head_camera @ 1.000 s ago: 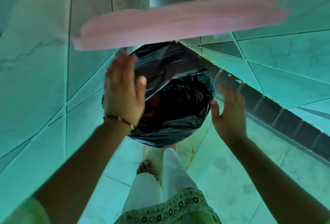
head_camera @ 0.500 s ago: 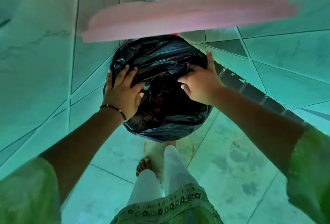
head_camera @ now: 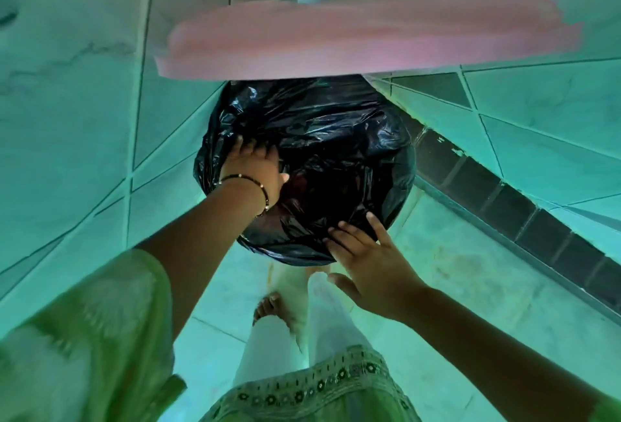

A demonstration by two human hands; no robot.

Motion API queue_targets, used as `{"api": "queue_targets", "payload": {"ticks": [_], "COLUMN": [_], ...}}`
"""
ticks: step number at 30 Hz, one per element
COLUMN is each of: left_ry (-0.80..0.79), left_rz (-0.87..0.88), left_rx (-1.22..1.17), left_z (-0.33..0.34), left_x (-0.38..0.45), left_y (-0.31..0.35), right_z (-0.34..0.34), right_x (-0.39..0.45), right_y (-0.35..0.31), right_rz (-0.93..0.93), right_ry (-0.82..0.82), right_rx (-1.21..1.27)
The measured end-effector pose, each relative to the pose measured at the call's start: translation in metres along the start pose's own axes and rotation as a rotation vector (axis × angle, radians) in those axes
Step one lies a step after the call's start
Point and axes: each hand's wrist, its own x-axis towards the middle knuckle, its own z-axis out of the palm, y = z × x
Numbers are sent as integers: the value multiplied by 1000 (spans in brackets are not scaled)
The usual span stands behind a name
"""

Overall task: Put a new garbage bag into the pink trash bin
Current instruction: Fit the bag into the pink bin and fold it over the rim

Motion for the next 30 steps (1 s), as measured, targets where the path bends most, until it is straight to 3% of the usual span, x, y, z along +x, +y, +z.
{"api": "queue_targets", "payload": {"ticks": [2,4,6,7,9,10,11,13,17,23,26,30], "left_ry": [106,456,758,820,700,521,317,36,-42,-108,-117,-40], "left_rz": [110,135,-104,-307,-759,-951,-1043,-971,-793,-932,-1018,-963], "left_rx": [-196,-489,-799,-983,-1482,-1800,-2115,-2422,-2385,-2120,-2174,-2344], "left_z": [-5,2,14,24,44,52,61,74,84,94,94,75], "left_x": [-9,-34,-62,-75,-89,-91,-91,-93,-91,-80,-70,-55], "left_y": [3,8,14,18,21,23,24,25,23,12,11,-3], "right_z": [-16,-35,-49,-52,-47,-42,-37,-25,-8,-2,2,-6], "right_x": [6,12,17,19,21,19,16,8,-5,-13,-15,-2], "right_y": [3,9,17,21,26,25,21,8,9,27,33,41], "right_rz": [80,312,724,986,1398,1462,1436,1313,1156,1112,1186,1301], "right_ry": [140,328,530,592,602,555,483,355,378,368,389,420], "right_rx": [148,404,794,1067,1681,1911,2068,2218,2179,1857,1870,1933]}}
